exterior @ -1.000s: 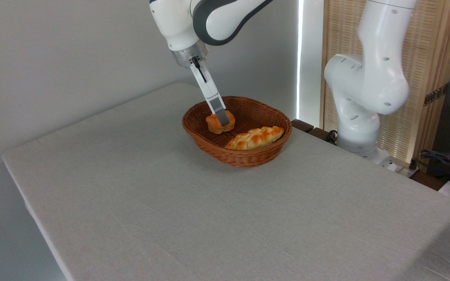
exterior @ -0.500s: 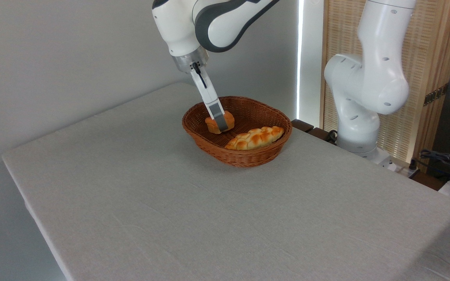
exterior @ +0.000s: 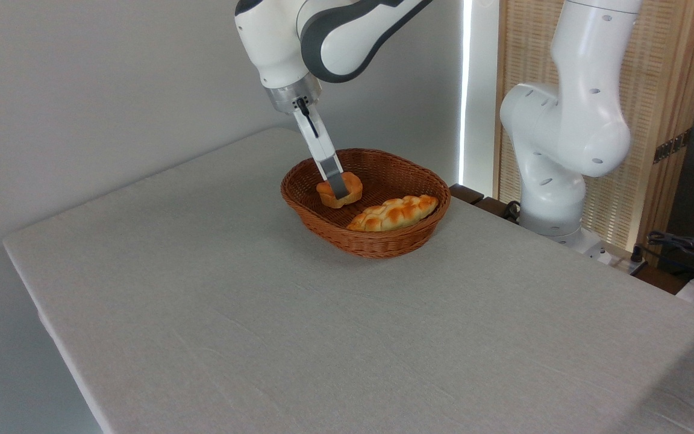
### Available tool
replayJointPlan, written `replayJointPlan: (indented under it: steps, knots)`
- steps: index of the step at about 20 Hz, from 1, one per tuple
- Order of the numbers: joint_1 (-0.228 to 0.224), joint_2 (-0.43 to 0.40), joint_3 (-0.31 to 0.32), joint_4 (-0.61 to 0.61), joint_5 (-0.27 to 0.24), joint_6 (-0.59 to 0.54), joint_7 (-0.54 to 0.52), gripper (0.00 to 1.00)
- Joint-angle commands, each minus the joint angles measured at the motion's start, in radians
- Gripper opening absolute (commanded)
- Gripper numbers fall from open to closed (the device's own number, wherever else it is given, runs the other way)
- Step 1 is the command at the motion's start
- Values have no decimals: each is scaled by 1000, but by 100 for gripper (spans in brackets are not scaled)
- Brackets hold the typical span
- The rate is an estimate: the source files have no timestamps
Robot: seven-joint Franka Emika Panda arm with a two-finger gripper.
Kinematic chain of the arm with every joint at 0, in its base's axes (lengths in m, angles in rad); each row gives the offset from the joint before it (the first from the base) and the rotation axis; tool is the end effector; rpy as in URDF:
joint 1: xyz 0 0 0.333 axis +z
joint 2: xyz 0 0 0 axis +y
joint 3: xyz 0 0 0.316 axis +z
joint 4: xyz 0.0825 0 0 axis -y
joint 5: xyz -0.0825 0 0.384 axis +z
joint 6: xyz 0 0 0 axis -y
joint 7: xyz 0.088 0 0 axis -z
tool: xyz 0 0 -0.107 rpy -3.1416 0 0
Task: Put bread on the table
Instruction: 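Close the gripper on the round bread roll inside the basket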
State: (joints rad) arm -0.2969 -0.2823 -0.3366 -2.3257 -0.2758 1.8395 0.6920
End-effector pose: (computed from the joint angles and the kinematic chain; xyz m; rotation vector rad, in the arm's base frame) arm 0.3384 -0.2799 0.4292 2.4371 -1.6685 -0.3064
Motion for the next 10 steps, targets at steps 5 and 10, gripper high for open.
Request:
replayJointPlan:
  steps: [5,10]
  knots:
    - [2,3,-1,-12,-14,32,11,6]
    - [2,3,1,-11,-14,32,11,5]
